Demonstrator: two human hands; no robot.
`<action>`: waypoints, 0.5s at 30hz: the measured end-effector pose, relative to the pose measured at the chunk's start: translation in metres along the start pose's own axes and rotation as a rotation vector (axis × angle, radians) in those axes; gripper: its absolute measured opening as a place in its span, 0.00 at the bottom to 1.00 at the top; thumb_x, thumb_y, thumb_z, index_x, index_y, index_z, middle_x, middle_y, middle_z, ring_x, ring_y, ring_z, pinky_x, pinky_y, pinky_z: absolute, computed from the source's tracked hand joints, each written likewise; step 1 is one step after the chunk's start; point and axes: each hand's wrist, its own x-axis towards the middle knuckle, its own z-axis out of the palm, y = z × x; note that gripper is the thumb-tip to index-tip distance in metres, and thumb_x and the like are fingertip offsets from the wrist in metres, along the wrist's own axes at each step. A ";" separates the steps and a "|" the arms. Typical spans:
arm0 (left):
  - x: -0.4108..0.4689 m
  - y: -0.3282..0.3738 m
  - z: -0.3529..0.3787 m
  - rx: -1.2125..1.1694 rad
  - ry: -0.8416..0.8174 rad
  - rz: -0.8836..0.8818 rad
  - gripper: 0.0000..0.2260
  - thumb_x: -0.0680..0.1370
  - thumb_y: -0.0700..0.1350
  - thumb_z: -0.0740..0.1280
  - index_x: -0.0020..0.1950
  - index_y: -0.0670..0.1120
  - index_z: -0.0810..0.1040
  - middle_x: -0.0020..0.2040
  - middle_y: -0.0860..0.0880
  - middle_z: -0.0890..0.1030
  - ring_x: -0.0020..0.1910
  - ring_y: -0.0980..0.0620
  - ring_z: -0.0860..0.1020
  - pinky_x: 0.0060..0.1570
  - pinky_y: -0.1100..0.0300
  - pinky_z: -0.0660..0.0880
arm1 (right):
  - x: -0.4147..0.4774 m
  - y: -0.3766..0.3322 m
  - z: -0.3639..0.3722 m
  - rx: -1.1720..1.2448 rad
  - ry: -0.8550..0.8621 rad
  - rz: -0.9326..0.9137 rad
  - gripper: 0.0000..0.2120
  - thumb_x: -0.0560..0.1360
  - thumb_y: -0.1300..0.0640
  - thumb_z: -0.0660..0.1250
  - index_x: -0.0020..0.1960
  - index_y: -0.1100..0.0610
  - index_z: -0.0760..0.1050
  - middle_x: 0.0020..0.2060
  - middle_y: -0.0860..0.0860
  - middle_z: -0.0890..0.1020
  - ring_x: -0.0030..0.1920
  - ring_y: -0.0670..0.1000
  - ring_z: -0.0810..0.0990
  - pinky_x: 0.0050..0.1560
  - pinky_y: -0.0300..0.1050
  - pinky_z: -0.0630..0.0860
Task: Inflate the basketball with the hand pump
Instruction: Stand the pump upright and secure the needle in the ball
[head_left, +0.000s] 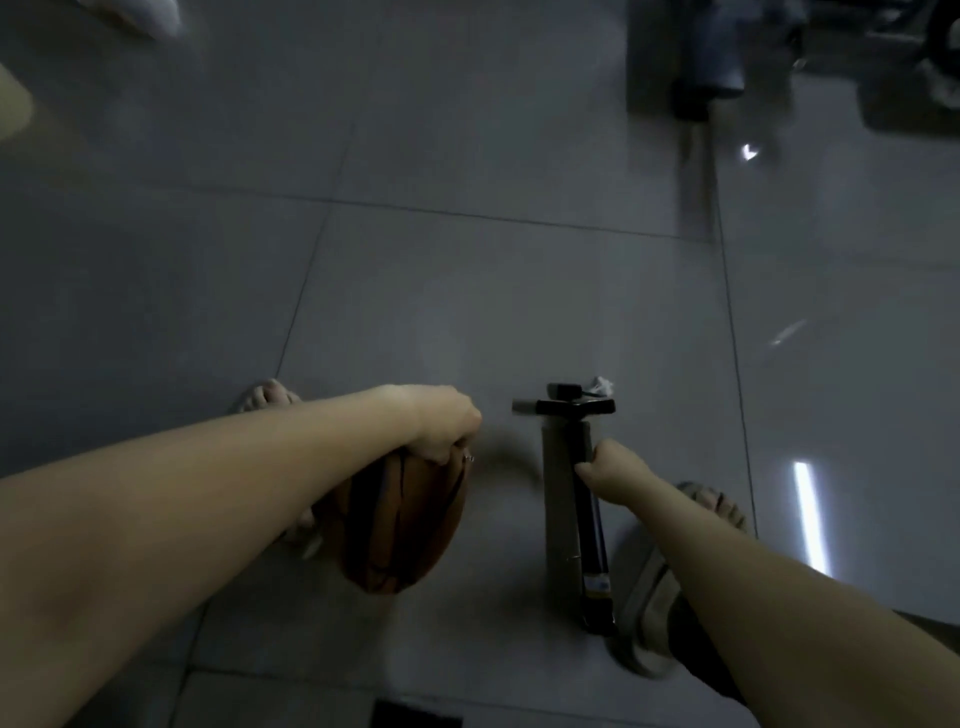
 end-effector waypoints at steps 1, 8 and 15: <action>0.008 -0.006 0.002 -0.013 0.029 0.007 0.06 0.74 0.44 0.69 0.48 0.45 0.84 0.48 0.45 0.84 0.49 0.41 0.81 0.49 0.49 0.79 | 0.006 0.001 0.006 0.067 -0.004 0.029 0.16 0.80 0.52 0.64 0.60 0.63 0.68 0.50 0.58 0.77 0.50 0.58 0.78 0.38 0.46 0.71; 0.039 -0.033 0.031 0.048 0.239 -0.143 0.20 0.79 0.40 0.59 0.70 0.51 0.76 0.68 0.52 0.75 0.71 0.48 0.69 0.74 0.43 0.59 | 0.033 0.018 0.052 0.456 0.084 0.192 0.27 0.77 0.57 0.71 0.70 0.64 0.63 0.63 0.61 0.76 0.61 0.62 0.77 0.58 0.54 0.77; 0.053 -0.021 0.054 -0.077 0.296 -0.331 0.21 0.81 0.47 0.62 0.75 0.51 0.69 0.78 0.47 0.65 0.79 0.44 0.57 0.78 0.40 0.51 | 0.021 0.022 0.055 0.517 -0.019 0.145 0.16 0.73 0.64 0.73 0.59 0.62 0.73 0.49 0.58 0.80 0.48 0.58 0.81 0.45 0.51 0.80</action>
